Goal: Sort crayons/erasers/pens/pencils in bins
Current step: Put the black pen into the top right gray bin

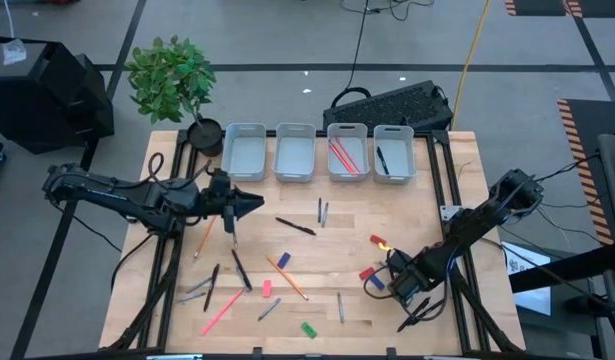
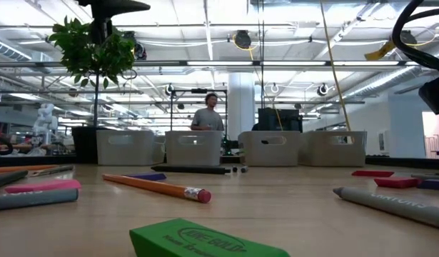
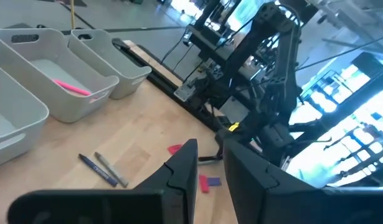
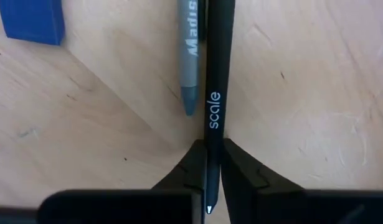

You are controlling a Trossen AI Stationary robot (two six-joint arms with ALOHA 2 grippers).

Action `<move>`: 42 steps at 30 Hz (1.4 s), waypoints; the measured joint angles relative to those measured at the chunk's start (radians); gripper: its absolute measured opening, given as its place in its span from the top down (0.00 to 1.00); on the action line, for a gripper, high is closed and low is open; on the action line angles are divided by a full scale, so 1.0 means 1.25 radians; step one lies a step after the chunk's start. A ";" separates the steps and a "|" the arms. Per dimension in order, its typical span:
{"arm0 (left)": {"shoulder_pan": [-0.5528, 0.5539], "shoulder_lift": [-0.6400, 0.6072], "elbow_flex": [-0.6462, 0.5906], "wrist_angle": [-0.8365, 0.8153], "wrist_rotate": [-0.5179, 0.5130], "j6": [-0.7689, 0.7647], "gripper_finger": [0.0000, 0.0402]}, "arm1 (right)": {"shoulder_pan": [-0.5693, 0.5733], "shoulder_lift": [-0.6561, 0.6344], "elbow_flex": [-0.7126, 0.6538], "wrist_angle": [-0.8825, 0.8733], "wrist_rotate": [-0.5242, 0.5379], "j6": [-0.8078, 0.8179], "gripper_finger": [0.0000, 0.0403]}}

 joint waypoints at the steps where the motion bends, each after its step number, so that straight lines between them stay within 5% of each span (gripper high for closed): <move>1: 0.000 0.000 0.000 0.000 0.000 -0.006 0.80 | -0.002 -0.001 0.000 -0.001 -0.001 -0.004 0.95; 8: 0.003 0.000 0.000 -0.001 0.000 -0.006 0.80 | -0.028 -0.075 0.017 -0.088 0.007 0.004 0.89; 14: 0.055 0.000 0.000 0.000 0.038 0.009 0.80 | -0.099 -0.223 0.070 -0.191 0.075 0.048 0.93; 24: 0.207 0.000 0.000 -0.018 0.161 0.239 0.80 | -0.510 -0.400 0.150 -0.213 0.236 -0.095 0.92; 33: 0.331 0.004 0.000 -0.042 0.313 0.311 0.80 | -0.950 -0.311 0.199 -0.085 0.210 -0.412 0.92; 42: 0.347 0.034 -0.001 -0.105 0.368 0.314 0.80 | -1.154 -0.073 0.323 -0.081 0.212 -0.679 0.91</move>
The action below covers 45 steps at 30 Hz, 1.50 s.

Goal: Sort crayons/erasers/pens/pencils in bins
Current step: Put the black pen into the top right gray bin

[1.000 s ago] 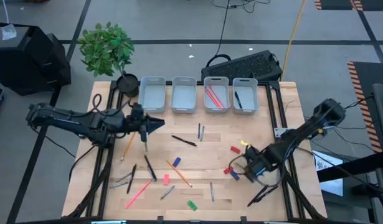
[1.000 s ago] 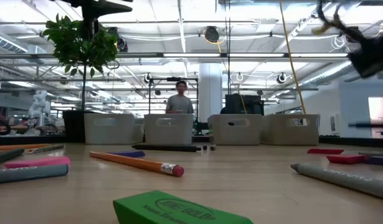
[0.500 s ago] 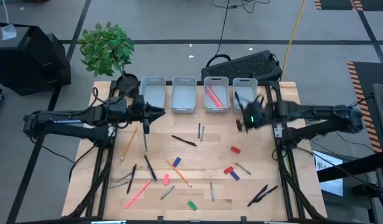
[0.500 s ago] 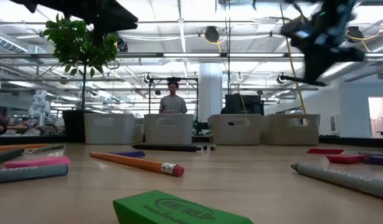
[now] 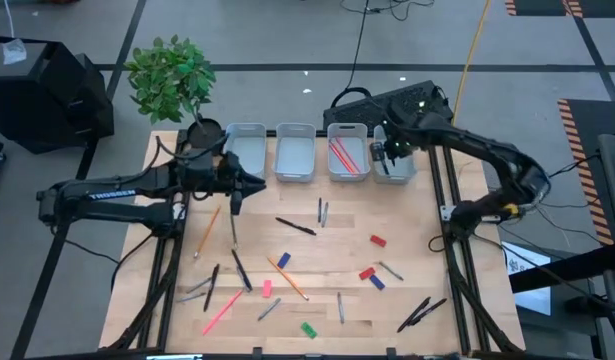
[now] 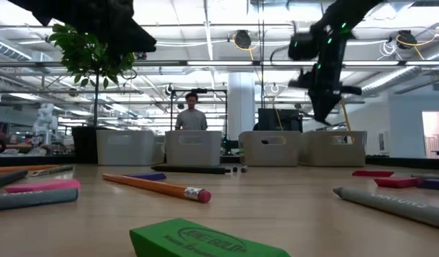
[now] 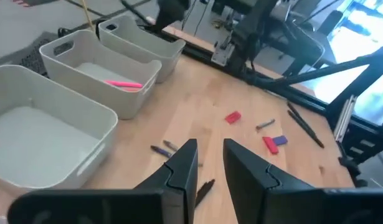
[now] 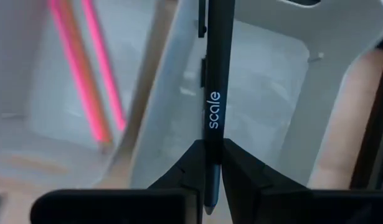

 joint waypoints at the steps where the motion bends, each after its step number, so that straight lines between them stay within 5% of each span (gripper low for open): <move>1: 0.000 0.002 0.000 0.004 0.001 -0.011 0.80 | -0.009 0.022 0.004 0.001 0.000 -0.019 0.91; 13: 0.007 0.014 0.212 -0.219 -0.090 0.108 0.80 | -0.034 0.130 -0.036 0.001 0.061 -0.125 0.85; 23: 0.017 0.051 0.280 -0.230 -0.112 0.113 0.80 | 0.014 -0.006 -0.036 0.011 0.061 -0.135 0.63; 33: -0.021 0.058 0.279 -0.230 -0.108 0.027 0.80 | 0.410 -0.159 -0.035 -0.029 0.064 0.117 0.70; 45: -0.052 0.059 0.279 -0.220 -0.111 -0.039 0.80 | 1.021 -0.037 -0.033 -0.060 0.005 0.872 0.77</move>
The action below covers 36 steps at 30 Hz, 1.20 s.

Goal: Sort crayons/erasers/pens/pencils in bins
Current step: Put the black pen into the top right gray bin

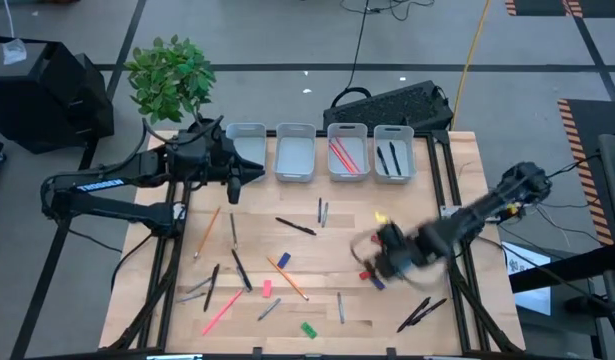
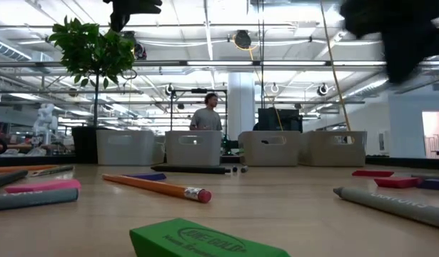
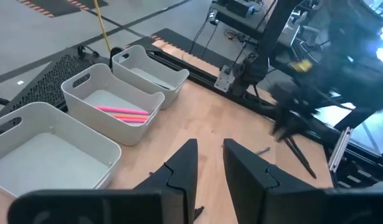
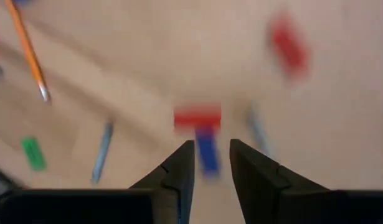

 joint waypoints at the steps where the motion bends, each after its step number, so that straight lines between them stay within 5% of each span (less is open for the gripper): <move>1: 0.000 0.000 0.000 0.000 0.000 0.000 0.80 | 0.041 0.011 0.000 0.000 -0.018 0.086 0.77; 5: 0.000 0.000 0.000 -0.001 0.006 0.001 0.80 | 0.191 0.058 0.000 0.004 -0.079 0.437 0.77; 8: 0.000 0.000 0.000 -0.013 0.029 -0.001 0.80 | 0.244 0.090 -0.002 0.004 -0.191 0.536 0.77; 13: -0.005 0.000 0.000 -0.042 0.064 -0.001 0.80 | 0.251 0.127 -0.021 0.007 -0.290 0.554 0.76; 26: -0.060 0.000 0.000 -0.043 0.068 0.000 0.80 | 0.255 0.123 -0.226 0.317 -0.372 0.577 0.75; 36: -0.073 0.000 0.000 -0.041 0.067 -0.004 0.80 | 0.255 0.125 -0.255 0.359 -0.353 0.566 0.75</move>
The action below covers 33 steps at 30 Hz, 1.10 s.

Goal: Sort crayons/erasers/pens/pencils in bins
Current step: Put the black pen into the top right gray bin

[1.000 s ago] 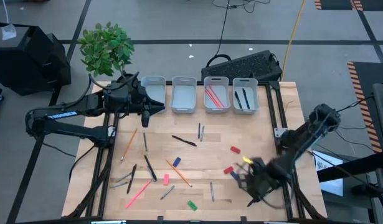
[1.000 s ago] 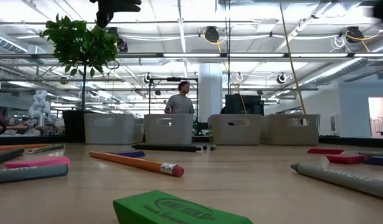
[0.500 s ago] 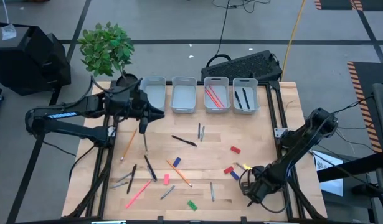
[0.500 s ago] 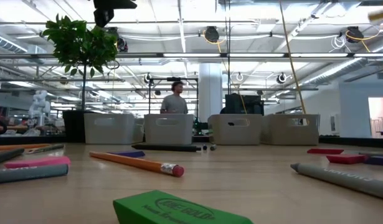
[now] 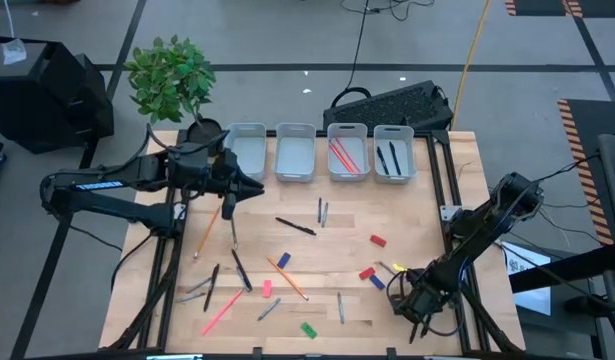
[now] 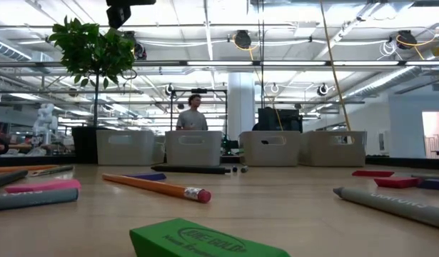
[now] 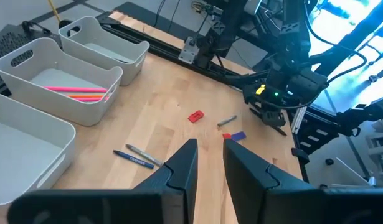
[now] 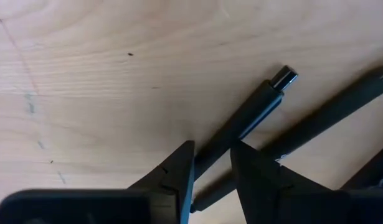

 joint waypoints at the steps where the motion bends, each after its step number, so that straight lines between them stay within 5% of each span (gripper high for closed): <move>1: 0.000 0.000 0.000 0.001 0.000 -0.006 0.80 | 0.000 0.000 0.000 0.000 0.010 -0.005 0.75; 9: 0.000 0.000 0.000 0.037 0.000 -0.009 0.80 | -0.039 -0.002 -0.030 0.016 0.009 -0.016 0.78; 16: 0.000 0.000 0.000 0.044 -0.001 0.006 0.80 | -0.074 -0.013 -0.033 0.039 0.017 -0.032 0.92; 22: 0.000 0.000 0.000 0.044 -0.001 0.009 0.80 | -0.109 -0.077 -0.036 0.032 0.157 -0.050 0.94; 33: -0.027 0.000 0.000 -0.038 0.024 0.052 0.80 | -0.267 -0.232 0.020 -0.060 0.197 -0.361 0.94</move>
